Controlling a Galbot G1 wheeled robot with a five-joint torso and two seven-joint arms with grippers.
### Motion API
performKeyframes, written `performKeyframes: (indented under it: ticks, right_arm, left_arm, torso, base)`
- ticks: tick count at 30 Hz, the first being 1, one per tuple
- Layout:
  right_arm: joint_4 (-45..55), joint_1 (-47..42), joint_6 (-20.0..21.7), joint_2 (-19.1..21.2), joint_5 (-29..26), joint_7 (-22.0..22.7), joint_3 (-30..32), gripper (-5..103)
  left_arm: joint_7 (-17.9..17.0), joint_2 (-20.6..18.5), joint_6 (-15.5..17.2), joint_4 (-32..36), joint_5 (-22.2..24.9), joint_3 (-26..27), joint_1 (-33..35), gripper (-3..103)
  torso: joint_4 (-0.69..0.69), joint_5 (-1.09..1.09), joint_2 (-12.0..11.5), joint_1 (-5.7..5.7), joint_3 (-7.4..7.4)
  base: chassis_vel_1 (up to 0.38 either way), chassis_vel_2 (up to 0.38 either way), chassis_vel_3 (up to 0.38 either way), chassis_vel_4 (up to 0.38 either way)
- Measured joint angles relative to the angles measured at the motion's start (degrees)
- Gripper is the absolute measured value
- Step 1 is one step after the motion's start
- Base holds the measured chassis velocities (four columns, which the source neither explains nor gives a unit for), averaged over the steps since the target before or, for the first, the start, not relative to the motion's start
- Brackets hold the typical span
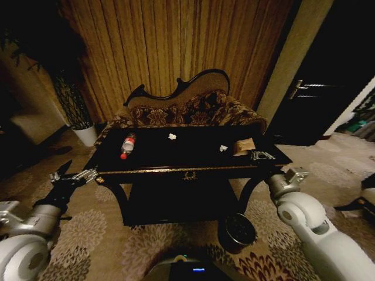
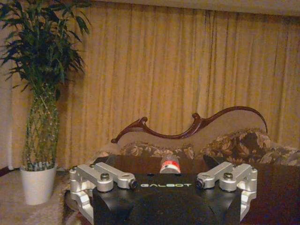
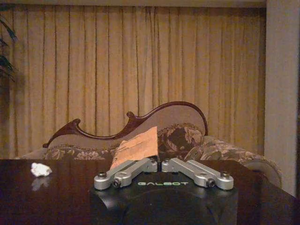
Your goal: Move to the front of the table and place the trash on the table into the trash bin.
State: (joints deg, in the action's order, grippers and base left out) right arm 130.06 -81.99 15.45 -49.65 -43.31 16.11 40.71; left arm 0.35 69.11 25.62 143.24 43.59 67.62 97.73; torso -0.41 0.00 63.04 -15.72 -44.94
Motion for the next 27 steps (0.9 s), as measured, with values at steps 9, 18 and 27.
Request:
performKeyframes:
  ticks: [9, 18, 27]
  right_arm:
    - [0.2, -0.7, -0.3, -0.5, 0.6, 0.0, -0.2, 0]
    - [0.4, -1.1, -0.4, -1.1, 2.0, 0.1, -1.3, 0]
    - [-6.2, -1.8, -0.6, -4.4, 5.3, 0.1, -4.5, 0]
  left_arm:
    - [0.0, 0.1, 0.1, 0.0, -0.5, 0.0, 0.4, 100]
    - [0.1, 0.4, 0.0, 0.0, -0.5, -0.1, 0.5, 100]
    - [0.2, 1.1, -0.2, 0.0, -0.5, -0.2, 0.6, 100]
  torso:
    - [0.0, 0.0, 0.0, 0.0, 0.0]
    - [-0.01, 0.0, 0.0, -0.02, -0.01]
    - [-0.01, 0.0, 0.0, 0.05, 0.03]
  base:
    - [0.152, -0.147, -0.148, 0.149]
    - [0.153, -0.159, -0.138, 0.145]
    - [0.135, -0.137, -0.134, 0.149]
